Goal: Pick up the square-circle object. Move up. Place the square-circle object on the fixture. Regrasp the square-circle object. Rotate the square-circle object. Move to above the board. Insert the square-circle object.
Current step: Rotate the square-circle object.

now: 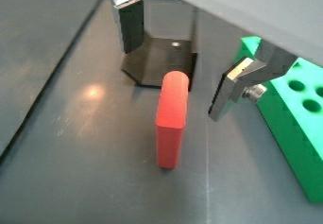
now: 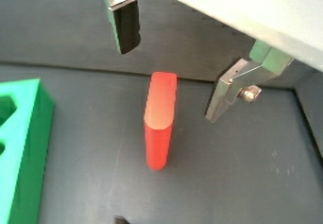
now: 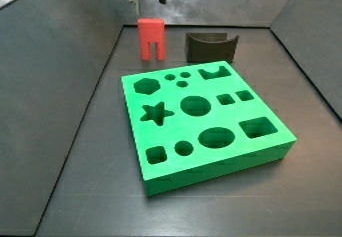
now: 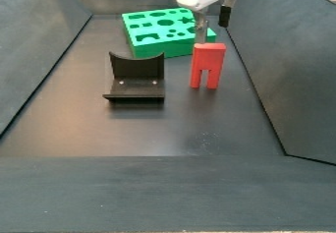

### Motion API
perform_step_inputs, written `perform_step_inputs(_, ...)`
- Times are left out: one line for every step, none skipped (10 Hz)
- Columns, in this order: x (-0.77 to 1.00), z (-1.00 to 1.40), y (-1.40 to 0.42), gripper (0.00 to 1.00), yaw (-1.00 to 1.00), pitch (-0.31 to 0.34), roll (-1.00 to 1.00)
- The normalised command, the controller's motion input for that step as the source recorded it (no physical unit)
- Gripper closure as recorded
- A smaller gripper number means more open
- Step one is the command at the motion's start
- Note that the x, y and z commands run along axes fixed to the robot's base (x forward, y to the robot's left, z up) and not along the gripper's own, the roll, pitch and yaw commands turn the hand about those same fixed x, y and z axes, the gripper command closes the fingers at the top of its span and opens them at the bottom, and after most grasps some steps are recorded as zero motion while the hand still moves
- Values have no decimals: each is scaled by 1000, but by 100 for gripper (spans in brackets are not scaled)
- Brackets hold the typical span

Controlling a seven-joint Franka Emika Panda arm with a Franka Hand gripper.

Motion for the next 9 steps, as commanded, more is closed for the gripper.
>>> perform_step_inputs(31,-29,3,0,1000,5,2)
perform_step_inputs(31,-29,3,0,1000,5,2)
perform_step_inputs(31,-28,2,0,1000,5,2)
perform_step_inputs(31,-28,2,0,1000,5,2)
perform_step_inputs(31,-28,2,0,1000,5,2)
perform_step_inputs(31,-28,2,0,1000,6,2)
perform_step_inputs(31,-28,2,0,1000,6,2)
perform_step_inputs(31,-27,2,0,1000,6,2)
perform_step_inputs(31,-27,2,0,1000,6,2)
